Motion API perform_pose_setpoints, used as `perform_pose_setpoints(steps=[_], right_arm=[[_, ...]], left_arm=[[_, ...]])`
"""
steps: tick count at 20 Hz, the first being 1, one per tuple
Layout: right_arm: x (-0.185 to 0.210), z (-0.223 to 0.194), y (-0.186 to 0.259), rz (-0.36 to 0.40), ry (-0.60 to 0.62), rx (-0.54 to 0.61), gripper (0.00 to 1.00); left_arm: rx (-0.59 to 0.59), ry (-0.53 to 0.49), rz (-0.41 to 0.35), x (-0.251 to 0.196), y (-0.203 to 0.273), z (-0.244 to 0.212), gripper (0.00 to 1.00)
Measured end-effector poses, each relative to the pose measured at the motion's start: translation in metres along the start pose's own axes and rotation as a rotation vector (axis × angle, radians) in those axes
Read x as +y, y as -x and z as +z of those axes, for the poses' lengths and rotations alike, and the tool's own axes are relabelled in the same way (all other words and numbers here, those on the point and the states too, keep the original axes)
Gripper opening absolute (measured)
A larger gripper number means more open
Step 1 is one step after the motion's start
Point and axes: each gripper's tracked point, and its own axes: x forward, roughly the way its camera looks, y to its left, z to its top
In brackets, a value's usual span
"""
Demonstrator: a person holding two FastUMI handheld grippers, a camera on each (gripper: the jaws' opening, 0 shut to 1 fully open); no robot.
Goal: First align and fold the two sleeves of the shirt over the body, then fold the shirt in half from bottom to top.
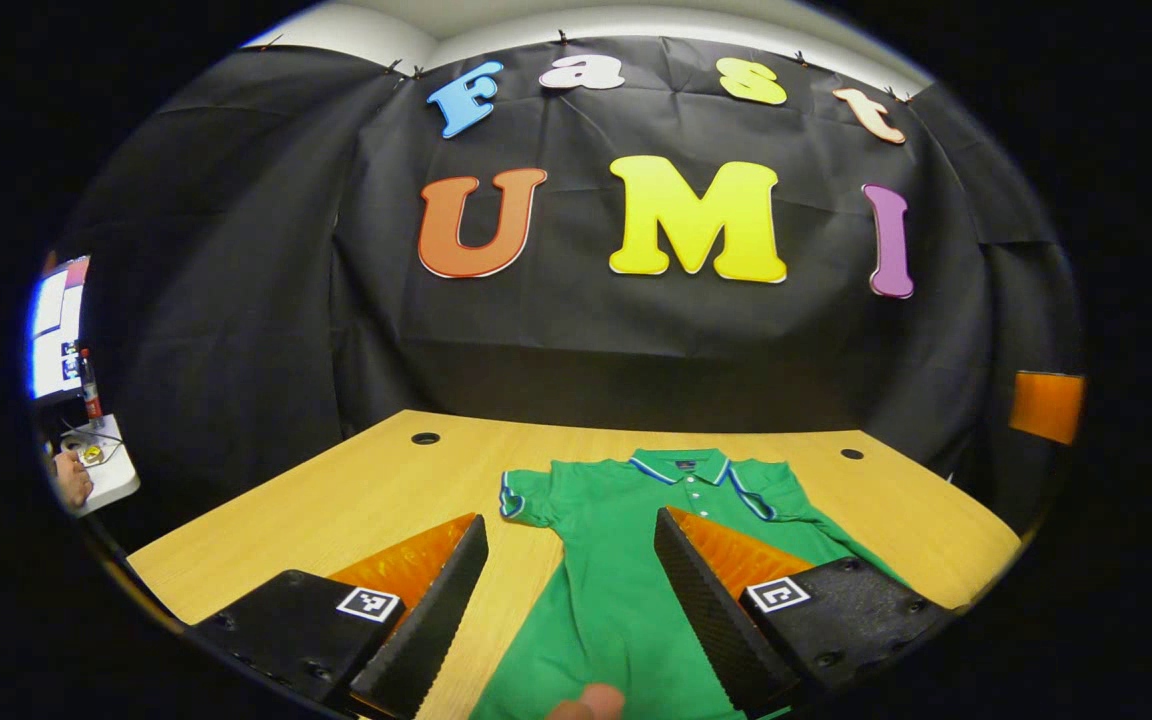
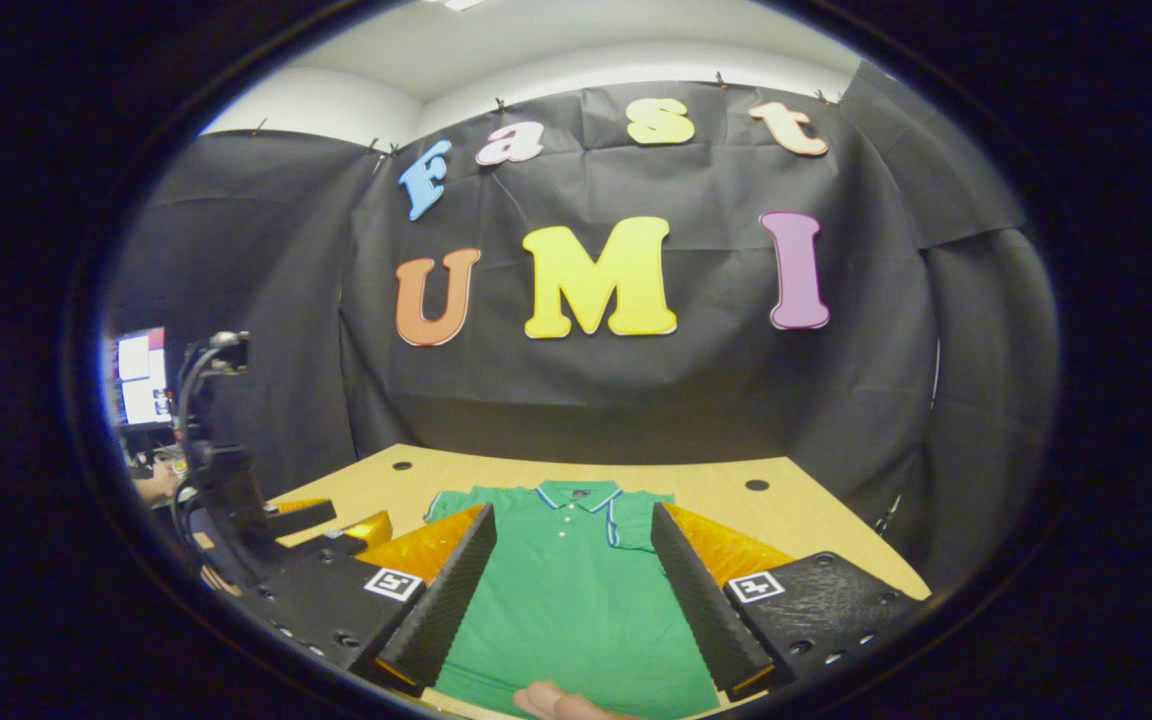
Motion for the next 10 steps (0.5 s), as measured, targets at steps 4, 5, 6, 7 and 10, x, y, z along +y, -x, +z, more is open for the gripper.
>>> perform_pose_setpoints(steps=[4, 5, 6, 7, 10], right_arm=[[-0.013, -0.016, 0.023, -0.011, -0.008, -0.042, 0.94], [-0.021, -0.022, 0.023, -0.025, -0.008, -0.049, 0.93], [-0.027, -0.027, 0.023, -0.034, -0.003, -0.051, 0.94], [-0.032, -0.031, 0.022, -0.042, 0.003, -0.055, 0.95], [-0.046, -0.043, 0.018, -0.056, -0.012, -0.048, 0.95]], left_arm=[[0.021, 0.035, 0.061, 0.029, -0.051, 0.003, 1.0], [0.011, 0.057, 0.07, 0.037, -0.064, 0.008, 1.0], [0.006, 0.069, 0.07, 0.042, -0.076, 0.012, 1.0], [-0.003, 0.068, 0.078, 0.048, -0.089, 0.015, 1.0], [-0.023, 0.042, 0.079, 0.062, -0.125, 0.021, 1.0]])
